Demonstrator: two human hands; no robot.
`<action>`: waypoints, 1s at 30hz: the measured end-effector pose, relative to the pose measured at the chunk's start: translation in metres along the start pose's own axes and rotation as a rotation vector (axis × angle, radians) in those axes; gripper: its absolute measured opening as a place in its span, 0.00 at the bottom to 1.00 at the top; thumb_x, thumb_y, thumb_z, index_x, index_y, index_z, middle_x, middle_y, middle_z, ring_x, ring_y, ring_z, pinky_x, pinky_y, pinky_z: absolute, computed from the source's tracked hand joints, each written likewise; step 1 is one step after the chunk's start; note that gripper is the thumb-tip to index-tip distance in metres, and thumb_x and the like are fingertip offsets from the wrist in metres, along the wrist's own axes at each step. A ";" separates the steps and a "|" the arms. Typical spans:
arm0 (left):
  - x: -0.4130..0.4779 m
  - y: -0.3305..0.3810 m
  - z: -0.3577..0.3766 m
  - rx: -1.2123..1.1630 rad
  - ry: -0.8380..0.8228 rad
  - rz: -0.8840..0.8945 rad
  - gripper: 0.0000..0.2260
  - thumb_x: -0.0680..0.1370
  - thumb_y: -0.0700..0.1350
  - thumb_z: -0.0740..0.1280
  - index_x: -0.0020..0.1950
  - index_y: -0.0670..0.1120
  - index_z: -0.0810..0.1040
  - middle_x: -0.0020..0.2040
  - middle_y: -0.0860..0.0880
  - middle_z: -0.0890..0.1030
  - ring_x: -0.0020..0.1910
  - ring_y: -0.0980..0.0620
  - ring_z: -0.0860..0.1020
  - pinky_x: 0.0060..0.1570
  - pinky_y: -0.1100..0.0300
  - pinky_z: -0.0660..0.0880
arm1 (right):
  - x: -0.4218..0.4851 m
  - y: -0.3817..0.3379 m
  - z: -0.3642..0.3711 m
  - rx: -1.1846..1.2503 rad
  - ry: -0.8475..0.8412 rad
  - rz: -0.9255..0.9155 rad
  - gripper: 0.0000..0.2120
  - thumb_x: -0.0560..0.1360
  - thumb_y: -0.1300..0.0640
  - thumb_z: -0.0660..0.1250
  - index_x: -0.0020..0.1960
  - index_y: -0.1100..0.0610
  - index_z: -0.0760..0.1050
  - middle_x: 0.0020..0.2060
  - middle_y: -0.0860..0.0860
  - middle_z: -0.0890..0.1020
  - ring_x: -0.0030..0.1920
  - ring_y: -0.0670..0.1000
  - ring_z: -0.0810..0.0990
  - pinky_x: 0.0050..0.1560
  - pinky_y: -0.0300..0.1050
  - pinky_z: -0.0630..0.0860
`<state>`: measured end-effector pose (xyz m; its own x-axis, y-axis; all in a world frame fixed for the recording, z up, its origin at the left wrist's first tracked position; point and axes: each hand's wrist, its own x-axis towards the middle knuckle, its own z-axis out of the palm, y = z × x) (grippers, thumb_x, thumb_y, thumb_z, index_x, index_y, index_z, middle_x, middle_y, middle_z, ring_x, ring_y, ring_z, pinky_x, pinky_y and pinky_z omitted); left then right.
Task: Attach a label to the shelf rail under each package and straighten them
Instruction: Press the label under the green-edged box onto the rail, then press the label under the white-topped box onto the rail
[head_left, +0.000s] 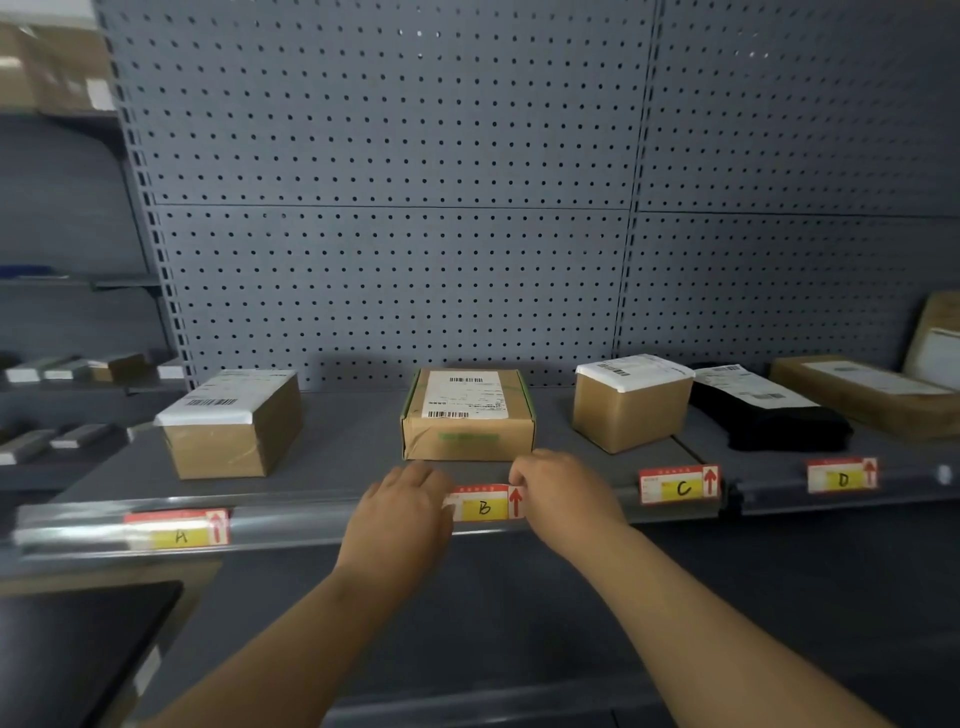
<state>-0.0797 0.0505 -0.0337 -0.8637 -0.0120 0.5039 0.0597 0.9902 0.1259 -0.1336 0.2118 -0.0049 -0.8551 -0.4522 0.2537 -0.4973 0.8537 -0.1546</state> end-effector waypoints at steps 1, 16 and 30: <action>0.000 0.000 0.000 -0.003 -0.004 -0.001 0.09 0.77 0.47 0.59 0.56 0.49 0.72 0.57 0.49 0.75 0.54 0.49 0.72 0.53 0.56 0.70 | 0.000 0.000 0.000 -0.003 0.001 0.000 0.10 0.75 0.64 0.63 0.54 0.55 0.75 0.51 0.52 0.78 0.50 0.53 0.76 0.48 0.49 0.78; 0.000 -0.003 0.005 0.029 -0.011 -0.014 0.09 0.77 0.46 0.58 0.55 0.49 0.72 0.56 0.49 0.74 0.54 0.50 0.72 0.53 0.57 0.69 | 0.003 -0.002 0.003 -0.072 -0.048 -0.033 0.10 0.73 0.63 0.66 0.53 0.56 0.78 0.52 0.53 0.78 0.51 0.54 0.77 0.51 0.51 0.79; -0.001 -0.002 0.007 0.034 0.008 -0.012 0.09 0.77 0.46 0.58 0.56 0.50 0.73 0.55 0.50 0.75 0.54 0.50 0.72 0.54 0.57 0.69 | 0.002 -0.001 0.001 -0.088 -0.077 -0.047 0.12 0.74 0.64 0.65 0.56 0.56 0.77 0.54 0.53 0.77 0.54 0.55 0.76 0.53 0.51 0.78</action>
<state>-0.0820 0.0495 -0.0405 -0.8603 -0.0252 0.5091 0.0319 0.9942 0.1031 -0.1348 0.2094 -0.0055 -0.8414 -0.5080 0.1846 -0.5254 0.8489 -0.0586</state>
